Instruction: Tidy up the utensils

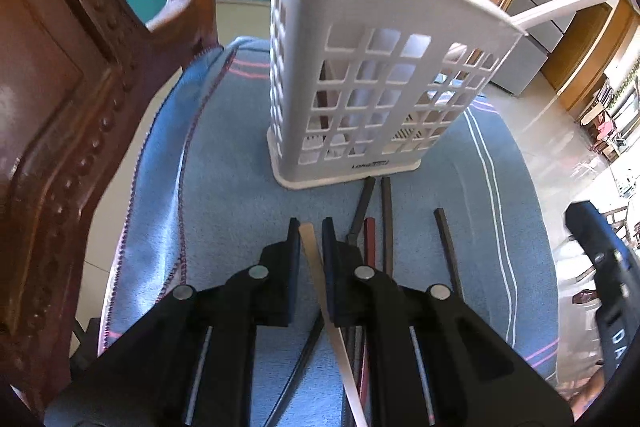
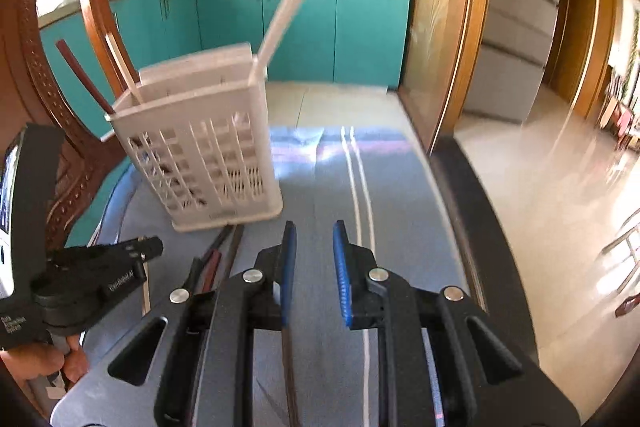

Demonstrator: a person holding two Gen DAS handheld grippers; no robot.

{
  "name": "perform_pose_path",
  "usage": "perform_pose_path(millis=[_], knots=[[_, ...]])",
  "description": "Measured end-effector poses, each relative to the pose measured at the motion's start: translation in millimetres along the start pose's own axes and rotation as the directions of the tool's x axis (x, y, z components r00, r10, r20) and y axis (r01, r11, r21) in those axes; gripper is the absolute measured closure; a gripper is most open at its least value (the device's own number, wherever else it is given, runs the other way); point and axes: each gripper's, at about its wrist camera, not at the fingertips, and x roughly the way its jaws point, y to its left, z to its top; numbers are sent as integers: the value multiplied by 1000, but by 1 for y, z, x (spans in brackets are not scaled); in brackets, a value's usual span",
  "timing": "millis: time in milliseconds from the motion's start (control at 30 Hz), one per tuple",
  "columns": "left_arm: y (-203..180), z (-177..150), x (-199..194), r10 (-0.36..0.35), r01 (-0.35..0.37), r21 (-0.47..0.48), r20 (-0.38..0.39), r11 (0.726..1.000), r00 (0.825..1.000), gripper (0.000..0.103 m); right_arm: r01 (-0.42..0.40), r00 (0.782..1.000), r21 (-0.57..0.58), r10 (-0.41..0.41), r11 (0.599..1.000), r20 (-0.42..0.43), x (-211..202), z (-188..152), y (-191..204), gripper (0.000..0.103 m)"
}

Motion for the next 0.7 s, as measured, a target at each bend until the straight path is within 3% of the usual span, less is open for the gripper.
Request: perform_pose_path(millis=[133,400,467,533,600,700], knots=[[-1,3,-7,19,-20,22,28,1000,999,91,23,997,-16,-21,1000,69,-14,2,1,84],[-11,0,-17,40,-44,47,81,998,996,92,37,996,-38,-33,999,84,-14,2,7,79],[-11,1,-20,47,-52,53,94,997,995,92,8,999,-43,-7,999,40,-7,1,8,65],[-10,1,-23,53,-59,53,103,997,993,92,-48,997,-23,47,999,-64,11,-2,7,65],[-9,2,-23,55,-61,51,107,997,993,92,-52,984,-19,48,998,-173,33,-11,8,65],[-7,2,-25,53,-58,47,109,997,993,92,-84,950,-4,79,996,-303,61,-22,8,65]])
